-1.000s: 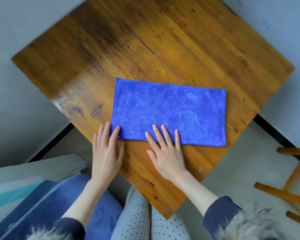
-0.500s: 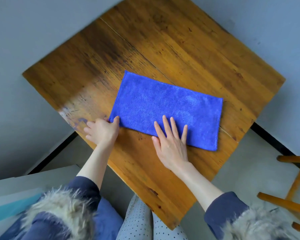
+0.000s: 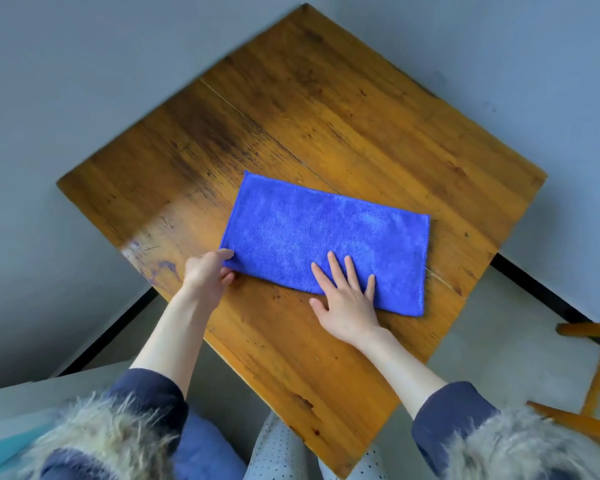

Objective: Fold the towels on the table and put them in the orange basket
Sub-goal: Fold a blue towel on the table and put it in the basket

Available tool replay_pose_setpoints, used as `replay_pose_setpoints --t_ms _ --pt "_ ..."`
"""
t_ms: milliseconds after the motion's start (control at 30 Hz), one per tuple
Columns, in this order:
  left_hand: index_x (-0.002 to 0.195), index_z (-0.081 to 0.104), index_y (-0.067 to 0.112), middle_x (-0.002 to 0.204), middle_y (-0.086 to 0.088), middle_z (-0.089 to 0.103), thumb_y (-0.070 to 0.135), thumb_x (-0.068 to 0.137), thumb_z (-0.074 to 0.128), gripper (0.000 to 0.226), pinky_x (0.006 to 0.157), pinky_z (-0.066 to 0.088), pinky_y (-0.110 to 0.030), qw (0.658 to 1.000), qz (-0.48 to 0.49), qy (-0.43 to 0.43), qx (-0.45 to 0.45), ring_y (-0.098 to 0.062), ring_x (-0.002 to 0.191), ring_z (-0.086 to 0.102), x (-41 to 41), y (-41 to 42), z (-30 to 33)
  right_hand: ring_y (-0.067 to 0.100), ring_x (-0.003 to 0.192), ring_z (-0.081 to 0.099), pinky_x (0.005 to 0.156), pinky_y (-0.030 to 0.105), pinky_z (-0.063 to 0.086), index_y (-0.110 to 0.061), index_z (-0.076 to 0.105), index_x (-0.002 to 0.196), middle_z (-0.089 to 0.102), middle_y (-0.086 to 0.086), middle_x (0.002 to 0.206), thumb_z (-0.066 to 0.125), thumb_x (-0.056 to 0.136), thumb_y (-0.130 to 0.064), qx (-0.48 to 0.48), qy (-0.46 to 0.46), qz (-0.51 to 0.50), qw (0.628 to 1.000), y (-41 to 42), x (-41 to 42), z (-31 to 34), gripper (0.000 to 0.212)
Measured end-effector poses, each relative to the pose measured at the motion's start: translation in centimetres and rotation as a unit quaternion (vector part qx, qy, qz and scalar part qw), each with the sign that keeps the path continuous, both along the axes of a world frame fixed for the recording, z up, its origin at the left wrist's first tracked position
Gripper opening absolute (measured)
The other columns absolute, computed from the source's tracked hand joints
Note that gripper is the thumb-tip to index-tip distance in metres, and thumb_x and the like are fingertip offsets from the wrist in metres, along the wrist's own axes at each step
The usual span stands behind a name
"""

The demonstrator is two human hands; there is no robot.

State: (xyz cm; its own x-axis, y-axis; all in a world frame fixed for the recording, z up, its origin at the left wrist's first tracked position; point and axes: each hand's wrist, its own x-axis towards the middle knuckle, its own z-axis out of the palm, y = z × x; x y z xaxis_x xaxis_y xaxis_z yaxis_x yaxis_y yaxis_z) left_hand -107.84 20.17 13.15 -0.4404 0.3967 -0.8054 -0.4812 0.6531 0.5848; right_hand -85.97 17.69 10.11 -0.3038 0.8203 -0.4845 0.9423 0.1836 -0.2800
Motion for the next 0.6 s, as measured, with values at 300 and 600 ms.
replay_pose_setpoints --t_ms 300,600 --pt "0.114 0.061 0.014 0.098 -0.003 0.065 0.007 0.088 0.054 0.028 0.076 0.053 -0.028 0.974 -0.15 0.086 0.149 -0.012 0.081 0.061 5.0 -0.2 4.9 0.007 0.113 0.054 0.091 0.027 0.044 -0.024 0.049 0.132 0.054 -0.005 0.131 0.048 0.096 -0.027 -0.132 0.471 -0.444 0.751 3.3 6.3 3.8 0.036" --pt "0.122 0.055 0.006 0.105 -0.012 0.054 0.009 0.087 0.056 0.035 0.079 0.038 -0.024 0.756 -0.468 0.367 0.273 -0.027 0.091 0.055 18.5 0.1 4.3 0.019 0.101 0.063 0.081 0.034 0.051 -0.012 0.052 0.125 0.063 0.005 0.116 0.042 0.097 -0.036 -0.171 0.527 -0.549 0.626 3.3 13.4 3.7 0.038"
